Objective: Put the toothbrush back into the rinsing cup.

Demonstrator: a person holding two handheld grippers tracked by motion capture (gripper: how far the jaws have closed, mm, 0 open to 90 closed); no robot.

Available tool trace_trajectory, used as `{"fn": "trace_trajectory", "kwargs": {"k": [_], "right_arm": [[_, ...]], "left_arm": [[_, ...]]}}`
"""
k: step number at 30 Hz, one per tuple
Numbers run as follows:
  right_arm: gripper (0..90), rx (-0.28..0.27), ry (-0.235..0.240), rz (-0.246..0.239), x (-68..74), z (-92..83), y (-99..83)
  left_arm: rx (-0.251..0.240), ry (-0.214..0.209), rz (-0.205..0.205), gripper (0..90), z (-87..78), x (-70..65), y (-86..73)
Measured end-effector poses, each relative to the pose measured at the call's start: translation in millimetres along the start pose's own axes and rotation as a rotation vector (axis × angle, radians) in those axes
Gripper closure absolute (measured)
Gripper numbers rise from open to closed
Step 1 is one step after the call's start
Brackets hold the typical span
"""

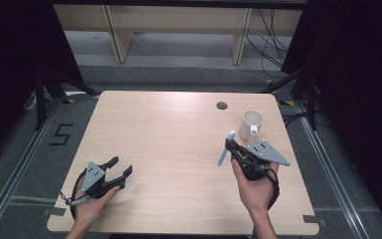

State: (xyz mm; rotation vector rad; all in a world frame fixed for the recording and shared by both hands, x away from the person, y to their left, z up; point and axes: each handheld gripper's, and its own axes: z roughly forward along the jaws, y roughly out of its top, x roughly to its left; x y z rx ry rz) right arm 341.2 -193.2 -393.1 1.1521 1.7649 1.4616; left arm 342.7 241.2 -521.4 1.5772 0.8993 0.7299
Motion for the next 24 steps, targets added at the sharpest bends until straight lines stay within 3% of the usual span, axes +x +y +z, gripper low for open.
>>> {"fn": "trace_trajectory", "kwargs": {"k": [2, 14, 15, 17, 18, 21, 24], "right_arm": [[86.2, -0.007, -0.017, -0.003, -2.2, -2.3, 1.6], [86.2, -0.016, -0.036, 0.001, -10.5, -5.0, 7.8], [86.2, -0.009, -0.044, 0.005, -12.2, -5.6, 9.2], [86.2, -0.019, -0.042, 0.006, -13.3, -4.8, 9.6], [86.2, -0.019, -0.062, 0.015, -14.0, -5.5, 11.3], [86.2, -0.017, -0.062, 0.007, -16.2, -5.1, 13.1], [86.2, -0.028, -0.084, -0.005, -19.9, -3.9, 14.9]], "left_arm": [[-0.019, -0.009, 0.002, 34.2, 1.9, 0.6, -2.6], [-0.021, 0.014, 0.017, 33.3, 0.1, -1.4, -2.6], [-0.048, 0.011, 0.019, 33.5, 1.4, -1.5, -3.4], [-0.052, 0.015, 0.026, 33.7, 1.3, -2.0, -3.4], [-0.041, 0.024, 0.029, 33.7, 0.4, -3.2, -3.1], [-0.025, 0.031, 0.043, 33.5, 0.7, -5.0, -2.5], [-0.04, 0.026, 0.038, 32.9, 2.8, -4.5, -3.0]]}}
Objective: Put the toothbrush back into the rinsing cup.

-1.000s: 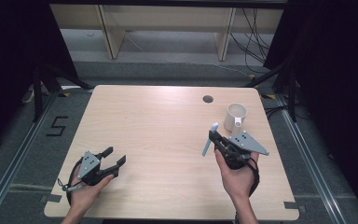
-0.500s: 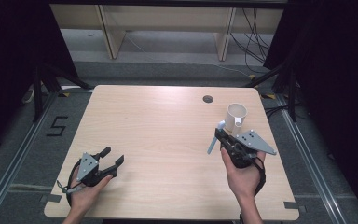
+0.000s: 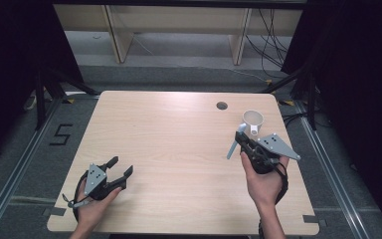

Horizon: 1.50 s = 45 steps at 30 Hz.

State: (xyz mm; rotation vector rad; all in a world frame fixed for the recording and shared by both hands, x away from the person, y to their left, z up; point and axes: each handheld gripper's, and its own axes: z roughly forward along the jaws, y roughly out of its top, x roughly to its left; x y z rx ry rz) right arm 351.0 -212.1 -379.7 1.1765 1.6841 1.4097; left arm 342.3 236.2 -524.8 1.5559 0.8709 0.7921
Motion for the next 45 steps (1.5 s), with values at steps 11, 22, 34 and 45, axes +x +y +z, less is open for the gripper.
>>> {"fn": "trace_trajectory", "kwargs": {"k": [11, 22, 34, 45], "right_arm": [[86.2, 0.017, -0.031, 0.0, -9.9, 5.6, 5.0], [86.2, 0.011, -0.068, -0.014, -20.7, 9.9, 6.7], [86.2, 0.007, -0.09, -0.016, -31.6, 13.8, 8.7], [86.2, -0.003, -0.104, 0.003, -34.7, 14.8, 10.5]], "left_arm": [[0.017, 0.01, -0.023, 32.8, -2.0, 1.7, 0.4], [0.018, 0.008, -0.021, 32.8, -2.0, 1.7, 0.5], [0.02, 0.01, -0.031, 32.8, -1.5, 2.5, 0.5], [0.026, 0.013, -0.031, 32.7, -1.3, 2.6, 0.7]]}}
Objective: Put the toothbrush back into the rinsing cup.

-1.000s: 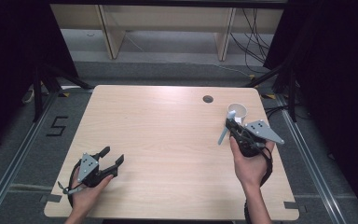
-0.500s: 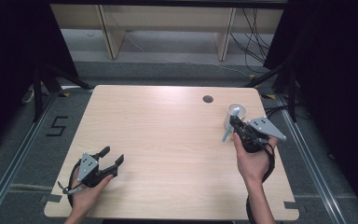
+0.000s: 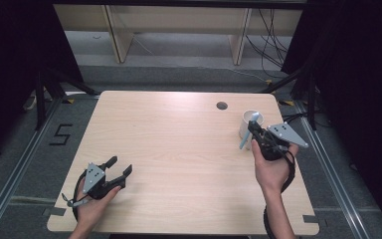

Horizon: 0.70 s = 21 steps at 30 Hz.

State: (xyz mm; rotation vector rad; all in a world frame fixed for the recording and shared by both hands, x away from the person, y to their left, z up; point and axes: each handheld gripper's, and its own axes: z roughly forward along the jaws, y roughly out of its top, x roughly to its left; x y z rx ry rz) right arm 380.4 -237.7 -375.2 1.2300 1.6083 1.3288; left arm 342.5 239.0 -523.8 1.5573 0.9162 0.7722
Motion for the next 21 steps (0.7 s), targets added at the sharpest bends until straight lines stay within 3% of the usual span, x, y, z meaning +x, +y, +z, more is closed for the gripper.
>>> {"fn": "trace_trajectory", "kwargs": {"k": [2, 3, 7, 21], "right_arm": [[86.2, 0.002, 0.002, 0.005, -0.3, -0.2, 0.7], [86.2, -0.004, -0.01, -0.016, -1.8, -0.8, 1.6], [86.2, 0.006, -0.007, 0.008, -1.4, 0.1, 2.0], [86.2, -0.013, -0.032, -0.006, -8.7, -1.0, 10.7]], "left_arm": [[0.0, 0.0, -0.002, 32.7, 0.1, -0.1, 0.0], [-0.018, -0.007, -0.002, 32.7, 1.9, 0.5, -0.6], [-0.016, -0.002, 0.0, 32.7, 2.1, -0.1, -0.5], [-0.006, -0.001, -0.005, 32.6, 1.2, 0.6, -0.1]]}}
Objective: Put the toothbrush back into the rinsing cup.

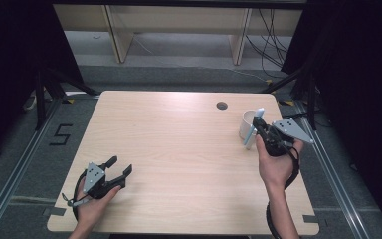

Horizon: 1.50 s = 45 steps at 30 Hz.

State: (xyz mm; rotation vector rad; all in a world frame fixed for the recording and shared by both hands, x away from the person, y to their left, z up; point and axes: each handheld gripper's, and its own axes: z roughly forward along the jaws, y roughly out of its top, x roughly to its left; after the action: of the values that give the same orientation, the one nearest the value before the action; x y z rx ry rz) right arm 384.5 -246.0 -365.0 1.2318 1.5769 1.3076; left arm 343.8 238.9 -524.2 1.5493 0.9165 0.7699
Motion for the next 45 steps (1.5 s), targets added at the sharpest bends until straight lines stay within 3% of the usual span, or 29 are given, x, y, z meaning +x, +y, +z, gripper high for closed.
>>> {"fn": "trace_trajectory", "kwargs": {"k": [4, 7, 8, 9, 10, 11, 16, 17, 21, 30, 33, 45], "right_arm": [[86.2, -0.001, -0.018, 0.004, -3.3, 0.4, 0.3], [86.2, 0.002, -0.02, 0.009, -5.9, 1.4, -0.1], [86.2, 0.003, -0.021, -0.013, -8.2, 1.8, 0.3], [86.2, 0.007, -0.029, 0.019, -7.1, 2.0, 0.1], [86.2, 0.007, -0.029, 0.019, -7.1, 2.0, 0.1], [86.2, 0.0, -0.023, -0.004, -9.5, 3.2, 0.4], [86.2, 0.007, -0.032, 0.0, -12.3, 5.1, 1.6], [86.2, 0.007, -0.032, 0.0, -12.3, 5.1, 1.6], [86.2, 0.014, -0.042, 0.005, -12.5, 6.0, 3.2], [86.2, 0.016, -0.042, -0.014, -15.7, 9.1, 9.8], [86.2, 0.016, -0.049, -0.012, -17.0, 10.2, 11.4], [86.2, 0.014, -0.053, -0.014, -17.8, 15.2, 19.5]], "left_arm": [[-0.01, -0.005, -0.001, 32.7, 1.0, 0.3, -0.3], [0.009, 0.004, -0.002, 32.7, -0.9, 0.0, 0.3], [0.009, 0.004, -0.002, 32.6, -0.9, 0.0, 0.3], [0.006, 0.002, -0.001, 32.6, -0.3, 0.0, 0.2], [0.006, 0.002, -0.001, 32.7, -0.3, 0.0, 0.2], [-0.01, -0.006, 0.0, 32.7, 1.1, 0.2, -0.3], [-0.007, -0.004, -0.002, 32.7, 0.9, 0.4, -0.2], [0.014, 0.005, -0.003, 32.7, -1.0, 0.0, 0.5], [-0.01, -0.007, -0.003, 32.6, 1.3, 0.5, -0.3], [0.013, 0.003, 0.002, 32.9, -0.2, -0.4, 0.4], [-0.007, -0.004, -0.003, 32.7, 1.2, 0.4, -0.2], [-0.007, -0.005, -0.003, 32.6, 1.3, 0.4, -0.2]]}}
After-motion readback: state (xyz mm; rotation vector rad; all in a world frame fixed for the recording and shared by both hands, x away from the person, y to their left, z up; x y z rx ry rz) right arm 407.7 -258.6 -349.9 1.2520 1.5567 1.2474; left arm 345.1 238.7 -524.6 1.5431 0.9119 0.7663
